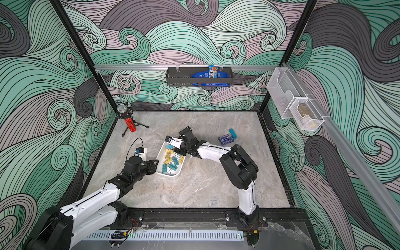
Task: Take out the binder clips from the storage box
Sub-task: Move the storage box to the center of the board, then pick up the binder clip from the storage box.
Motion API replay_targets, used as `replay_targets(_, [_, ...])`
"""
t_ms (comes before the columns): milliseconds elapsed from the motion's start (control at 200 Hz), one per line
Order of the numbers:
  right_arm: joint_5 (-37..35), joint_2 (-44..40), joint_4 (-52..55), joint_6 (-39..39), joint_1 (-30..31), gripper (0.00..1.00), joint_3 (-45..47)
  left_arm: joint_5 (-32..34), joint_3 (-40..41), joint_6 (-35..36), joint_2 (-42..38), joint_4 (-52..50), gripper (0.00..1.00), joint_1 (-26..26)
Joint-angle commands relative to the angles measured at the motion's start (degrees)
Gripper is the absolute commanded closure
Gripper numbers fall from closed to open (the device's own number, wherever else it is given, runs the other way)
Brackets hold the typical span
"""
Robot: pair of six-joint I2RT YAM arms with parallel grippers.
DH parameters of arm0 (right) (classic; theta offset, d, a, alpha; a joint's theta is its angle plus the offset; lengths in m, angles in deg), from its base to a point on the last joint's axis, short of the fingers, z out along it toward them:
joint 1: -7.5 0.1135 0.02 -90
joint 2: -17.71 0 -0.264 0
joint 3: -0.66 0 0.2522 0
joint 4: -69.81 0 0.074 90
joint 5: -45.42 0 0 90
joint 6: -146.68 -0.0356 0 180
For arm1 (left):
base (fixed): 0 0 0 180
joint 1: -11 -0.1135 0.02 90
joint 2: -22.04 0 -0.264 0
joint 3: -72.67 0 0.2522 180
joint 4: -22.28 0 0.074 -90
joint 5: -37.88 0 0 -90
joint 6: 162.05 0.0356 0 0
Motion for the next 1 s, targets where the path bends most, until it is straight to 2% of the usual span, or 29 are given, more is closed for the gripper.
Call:
replay_targets(0, [0.49, 1.78, 1.2, 0.19, 0.27, 0.46, -1.41, -2.79, -4.91, 2.33, 3.46, -0.2, 0.51, 0.21])
replay_targets(180, [-0.51, 3.3, 1.44, 0.25, 0.36, 0.49, -2.29, -3.88, -6.25, 2.83, 7.18, 1.13, 0.51, 0.25])
replay_targets(450, [-1.59, 4.42, 1.33, 0.44, 0.36, 0.58, -3.23, -3.56, -6.16, 2.95, 8.48, 2.75, 0.51, 0.23])
replay_targets(575, [-1.94, 4.71, 1.33, 0.45, 0.36, 0.68, -3.57, -3.61, -6.88, 3.18, 10.1, 2.83, 0.51, 0.26])
replay_targets(991, [-1.68, 3.68, 1.35, 0.79, 0.58, 0.91, -2.99, -4.62, -7.93, 3.35, 11.5, 2.88, 0.51, 0.21])
